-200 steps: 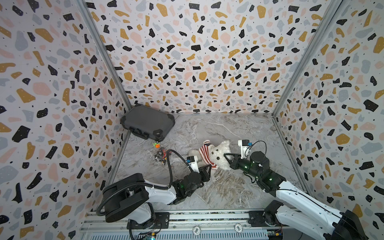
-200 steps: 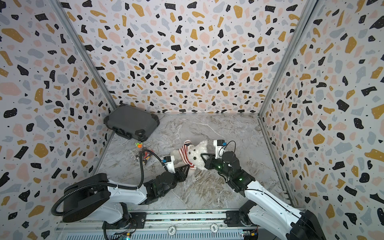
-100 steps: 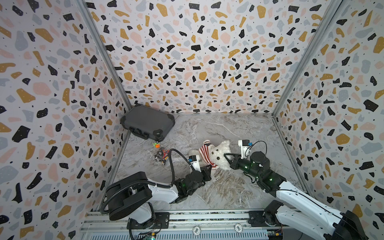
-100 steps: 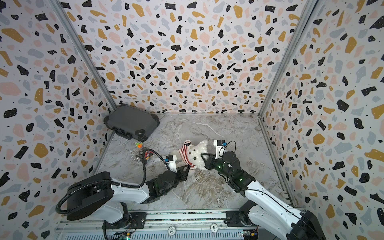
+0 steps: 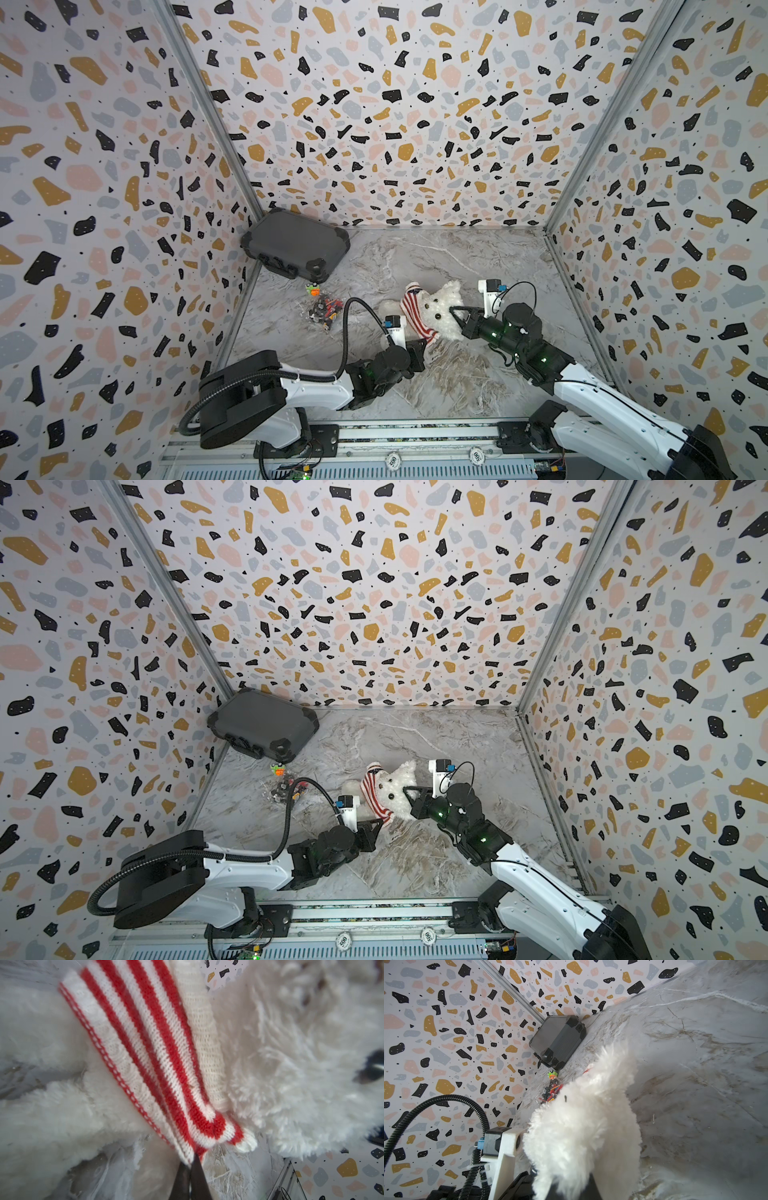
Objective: Dress the teddy bear
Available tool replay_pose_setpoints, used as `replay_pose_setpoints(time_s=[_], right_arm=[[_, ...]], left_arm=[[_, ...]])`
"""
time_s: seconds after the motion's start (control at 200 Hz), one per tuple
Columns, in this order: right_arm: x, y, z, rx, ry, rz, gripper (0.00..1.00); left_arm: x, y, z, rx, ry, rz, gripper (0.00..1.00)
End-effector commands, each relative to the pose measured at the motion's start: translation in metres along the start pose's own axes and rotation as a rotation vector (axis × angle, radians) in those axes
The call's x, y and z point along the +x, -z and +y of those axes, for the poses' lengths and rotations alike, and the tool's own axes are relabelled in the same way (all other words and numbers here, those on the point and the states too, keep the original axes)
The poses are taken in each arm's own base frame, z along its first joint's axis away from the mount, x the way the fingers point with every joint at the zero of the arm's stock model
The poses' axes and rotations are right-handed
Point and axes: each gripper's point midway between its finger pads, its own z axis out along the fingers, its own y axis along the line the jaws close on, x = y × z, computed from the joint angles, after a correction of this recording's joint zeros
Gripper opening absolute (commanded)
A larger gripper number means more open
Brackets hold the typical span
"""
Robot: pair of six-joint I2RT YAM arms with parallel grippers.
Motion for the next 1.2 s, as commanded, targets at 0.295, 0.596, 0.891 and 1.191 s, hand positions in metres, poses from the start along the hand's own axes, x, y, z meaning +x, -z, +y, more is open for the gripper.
replay_pose_setpoints(time_s=[0.295, 0.596, 0.891, 1.191], right_arm=[[-0.018, 0.009, 0.007, -0.012, 0.031, -0.074, 0.00], [-0.020, 0.012, 0.008, -0.008, 0.035, -0.078, 0.00], [-0.022, 0.016, 0.006, 0.004, 0.046, -0.088, 0.00], [-0.020, 0.015, 0.008, -0.007, 0.050, -0.080, 0.00]], left_arm=[[0.046, 0.014, 0.021, -0.049, -0.014, 0.086, 0.00], [0.057, 0.023, 0.044, -0.110, -0.021, 0.097, 0.00], [0.055, 0.043, 0.067, -0.169, -0.030, 0.083, 0.00], [0.041, 0.050, 0.048, -0.101, -0.043, 0.054, 0.02]])
